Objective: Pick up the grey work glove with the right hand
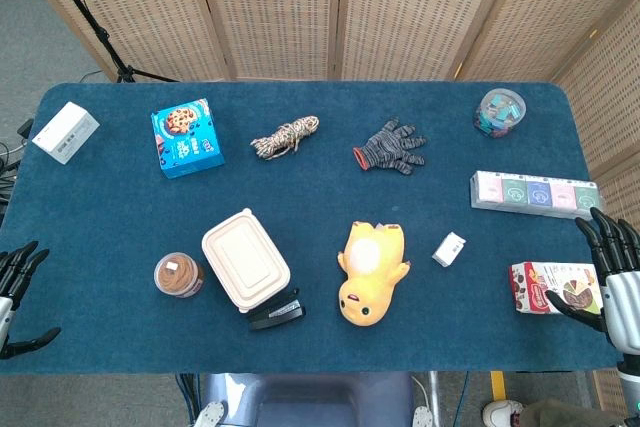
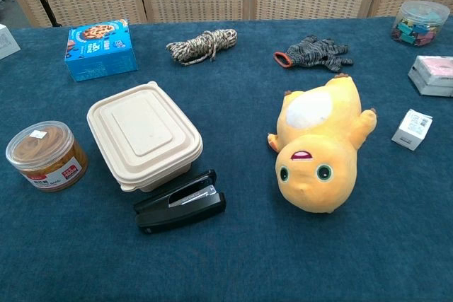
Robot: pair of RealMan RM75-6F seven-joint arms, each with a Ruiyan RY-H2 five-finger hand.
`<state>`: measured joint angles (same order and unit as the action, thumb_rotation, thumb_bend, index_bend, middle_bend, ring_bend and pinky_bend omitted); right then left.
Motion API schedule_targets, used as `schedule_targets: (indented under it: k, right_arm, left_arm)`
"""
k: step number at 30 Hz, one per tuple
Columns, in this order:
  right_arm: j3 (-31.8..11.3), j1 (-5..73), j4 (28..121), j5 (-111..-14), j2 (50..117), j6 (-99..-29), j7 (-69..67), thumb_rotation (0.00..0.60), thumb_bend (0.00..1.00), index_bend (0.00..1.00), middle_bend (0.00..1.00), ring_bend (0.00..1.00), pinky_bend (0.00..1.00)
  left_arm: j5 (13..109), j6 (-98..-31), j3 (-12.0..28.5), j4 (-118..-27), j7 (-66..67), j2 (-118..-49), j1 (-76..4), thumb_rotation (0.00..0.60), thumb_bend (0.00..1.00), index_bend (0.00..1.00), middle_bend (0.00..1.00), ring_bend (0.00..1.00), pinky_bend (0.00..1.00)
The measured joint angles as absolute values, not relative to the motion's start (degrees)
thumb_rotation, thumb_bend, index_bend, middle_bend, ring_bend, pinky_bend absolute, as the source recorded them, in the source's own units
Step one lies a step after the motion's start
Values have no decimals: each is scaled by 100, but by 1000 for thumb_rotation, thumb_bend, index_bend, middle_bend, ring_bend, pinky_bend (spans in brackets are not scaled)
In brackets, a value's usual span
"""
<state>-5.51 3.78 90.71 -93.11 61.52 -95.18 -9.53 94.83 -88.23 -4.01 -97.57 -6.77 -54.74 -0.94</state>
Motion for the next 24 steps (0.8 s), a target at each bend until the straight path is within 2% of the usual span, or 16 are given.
schedule_targets:
  k: [12, 18, 24]
  right_arm:
    - [-507, 496, 9038, -9344, 6190, -9257, -879, 600, 0, 0, 0, 0, 0]
    - [-682, 980, 8962, -9059, 6183, -8397, -775, 600, 0, 0, 0, 0, 0]
    - [-1009, 1861, 8703, -8544, 6299, -7040, -760, 600, 0, 0, 0, 0, 0]
  left_arm:
    - [9398, -8709, -291, -9708, -684, -5521, -220, 600, 0, 0, 0, 0, 0]
    - [9577, -8726, -305, -9633, -689, -5618, -271, 600, 0, 0, 0, 0, 0]
    - [9575, -8767, -298, -9647, -544, -5679, -258, 600, 0, 0, 0, 0, 0]
